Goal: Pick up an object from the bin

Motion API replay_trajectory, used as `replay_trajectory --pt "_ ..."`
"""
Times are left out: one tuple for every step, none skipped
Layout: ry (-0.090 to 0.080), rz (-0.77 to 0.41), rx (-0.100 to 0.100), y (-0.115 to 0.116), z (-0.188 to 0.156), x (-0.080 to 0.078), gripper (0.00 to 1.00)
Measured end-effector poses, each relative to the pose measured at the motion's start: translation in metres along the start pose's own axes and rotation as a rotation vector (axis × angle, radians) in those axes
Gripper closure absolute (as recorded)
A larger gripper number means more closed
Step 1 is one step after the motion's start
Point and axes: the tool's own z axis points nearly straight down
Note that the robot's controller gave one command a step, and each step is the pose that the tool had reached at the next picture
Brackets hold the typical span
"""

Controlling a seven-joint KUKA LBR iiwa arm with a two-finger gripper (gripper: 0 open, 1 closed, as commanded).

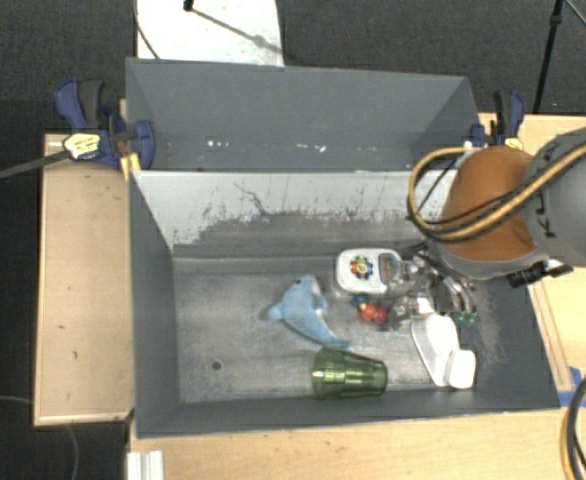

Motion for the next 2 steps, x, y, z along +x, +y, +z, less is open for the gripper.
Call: replay_trajectory --pt "0.002 0.0 -0.001 0.001 -0.001 0.002 1.0" --pt "0.005 -0.001 -0.002 0.001 -0.017 0.004 1.0"
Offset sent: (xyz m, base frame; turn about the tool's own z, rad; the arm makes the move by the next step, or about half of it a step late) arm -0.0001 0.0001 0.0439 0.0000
